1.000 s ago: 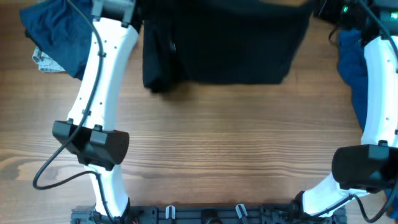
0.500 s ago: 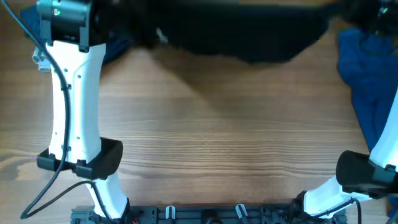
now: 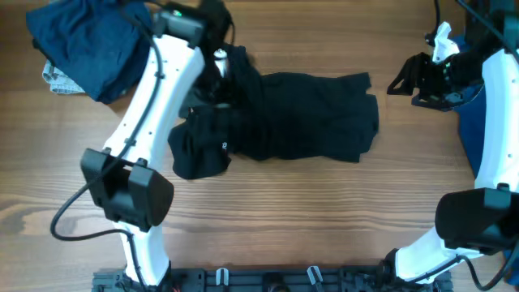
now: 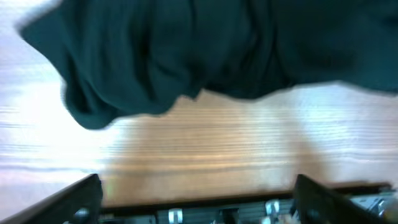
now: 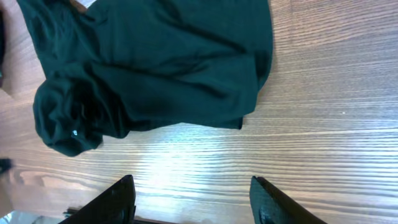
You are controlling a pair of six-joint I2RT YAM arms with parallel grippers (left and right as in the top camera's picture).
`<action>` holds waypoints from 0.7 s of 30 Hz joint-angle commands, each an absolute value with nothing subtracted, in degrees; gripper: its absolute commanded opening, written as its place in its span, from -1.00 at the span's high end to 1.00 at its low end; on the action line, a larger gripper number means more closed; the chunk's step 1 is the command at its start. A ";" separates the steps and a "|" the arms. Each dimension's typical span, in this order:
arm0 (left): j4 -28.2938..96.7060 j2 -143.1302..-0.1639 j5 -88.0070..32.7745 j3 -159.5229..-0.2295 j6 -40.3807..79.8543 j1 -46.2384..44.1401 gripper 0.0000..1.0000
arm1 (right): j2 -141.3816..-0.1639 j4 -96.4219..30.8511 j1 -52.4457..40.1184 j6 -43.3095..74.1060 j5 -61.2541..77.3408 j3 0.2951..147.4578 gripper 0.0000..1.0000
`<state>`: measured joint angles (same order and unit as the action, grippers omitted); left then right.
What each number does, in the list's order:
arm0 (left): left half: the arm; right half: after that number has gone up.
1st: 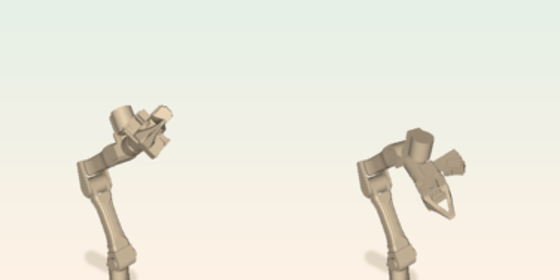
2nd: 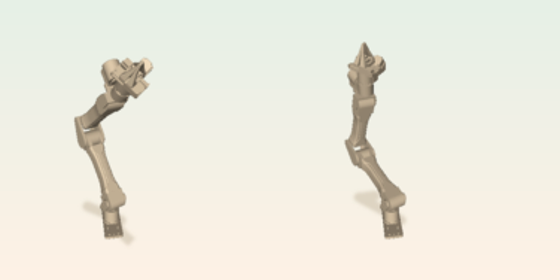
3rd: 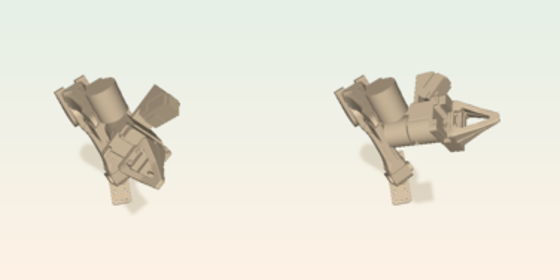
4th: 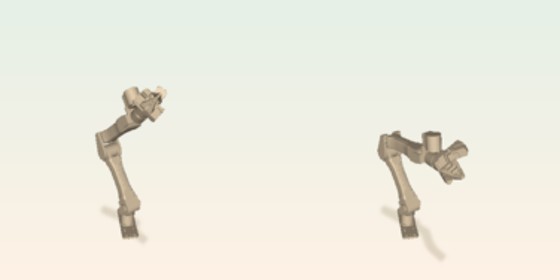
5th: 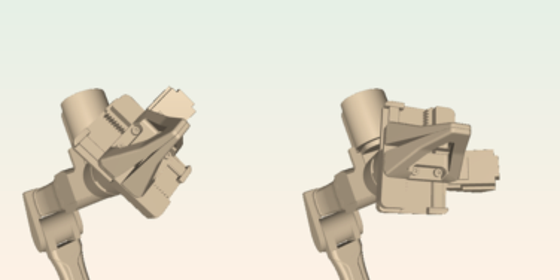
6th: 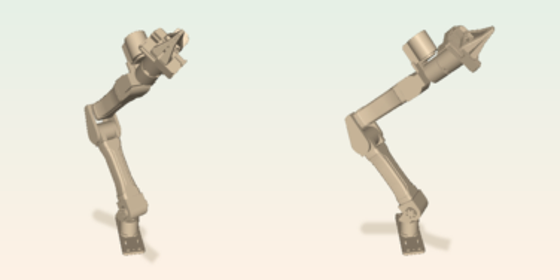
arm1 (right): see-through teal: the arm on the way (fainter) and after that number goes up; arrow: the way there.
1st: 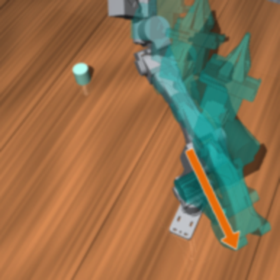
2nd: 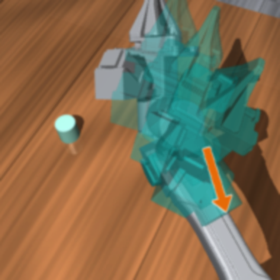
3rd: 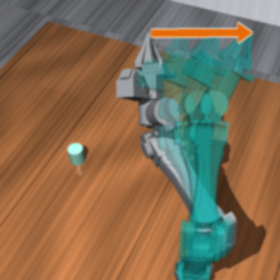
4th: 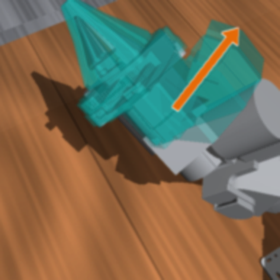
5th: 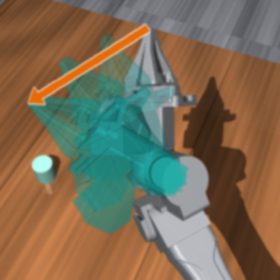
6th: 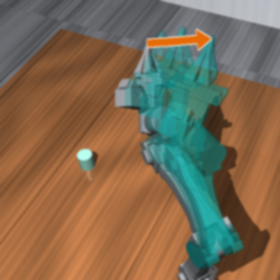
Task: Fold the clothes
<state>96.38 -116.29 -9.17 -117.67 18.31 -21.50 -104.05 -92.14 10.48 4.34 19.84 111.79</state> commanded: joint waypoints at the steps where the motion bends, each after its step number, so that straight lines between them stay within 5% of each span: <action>1: 96.53 -116.22 -9.96 -114.19 18.28 -26.68 -1.00 | -104.60 -91.72 10.35 2.96 18.85 111.66 -0.22; 14: 83.77 -116.79 2.11 -106.78 22.04 -25.08 -1.00 | -104.71 -75.85 10.28 7.57 19.11 103.31 -0.47; 21: 70.98 -117.49 2.76 -104.92 2.50 -24.56 -0.87 | -104.71 -71.64 10.28 9.54 19.73 100.79 -0.46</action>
